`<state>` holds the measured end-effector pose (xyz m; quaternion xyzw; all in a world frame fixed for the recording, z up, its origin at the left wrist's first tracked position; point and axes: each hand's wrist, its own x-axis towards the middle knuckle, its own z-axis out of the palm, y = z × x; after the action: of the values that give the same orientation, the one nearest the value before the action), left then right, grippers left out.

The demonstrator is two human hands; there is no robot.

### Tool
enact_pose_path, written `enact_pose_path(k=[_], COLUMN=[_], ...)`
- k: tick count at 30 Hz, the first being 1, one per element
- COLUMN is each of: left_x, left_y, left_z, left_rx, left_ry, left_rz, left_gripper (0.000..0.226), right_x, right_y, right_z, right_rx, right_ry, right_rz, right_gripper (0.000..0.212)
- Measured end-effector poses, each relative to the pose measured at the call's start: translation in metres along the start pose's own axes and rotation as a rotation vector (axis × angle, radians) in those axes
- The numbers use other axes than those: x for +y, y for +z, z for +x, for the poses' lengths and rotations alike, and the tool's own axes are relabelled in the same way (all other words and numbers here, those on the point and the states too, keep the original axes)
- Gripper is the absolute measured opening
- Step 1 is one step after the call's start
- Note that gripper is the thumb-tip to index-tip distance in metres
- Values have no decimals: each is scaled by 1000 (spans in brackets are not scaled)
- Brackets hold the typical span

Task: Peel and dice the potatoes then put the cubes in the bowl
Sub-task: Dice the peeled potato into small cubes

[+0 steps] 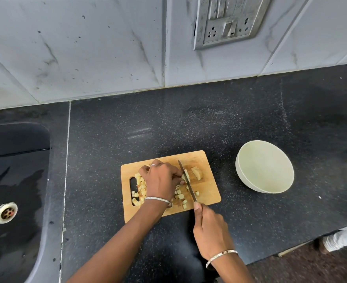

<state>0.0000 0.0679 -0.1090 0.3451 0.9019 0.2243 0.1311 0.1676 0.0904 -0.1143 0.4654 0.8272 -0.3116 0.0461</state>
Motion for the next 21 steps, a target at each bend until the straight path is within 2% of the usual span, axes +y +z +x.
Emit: enact_pose_path(k=[21], left_x=[-7], left_y=[-5], left_z=[-2], left_rx=[27], left_ry=[43], left_rz=[52], left_gripper=[15], right_x=[2], right_y=[-11], right_z=[-25], right_rx=[60], right_ry=[24], right_rz=[-351], right_gripper=[35])
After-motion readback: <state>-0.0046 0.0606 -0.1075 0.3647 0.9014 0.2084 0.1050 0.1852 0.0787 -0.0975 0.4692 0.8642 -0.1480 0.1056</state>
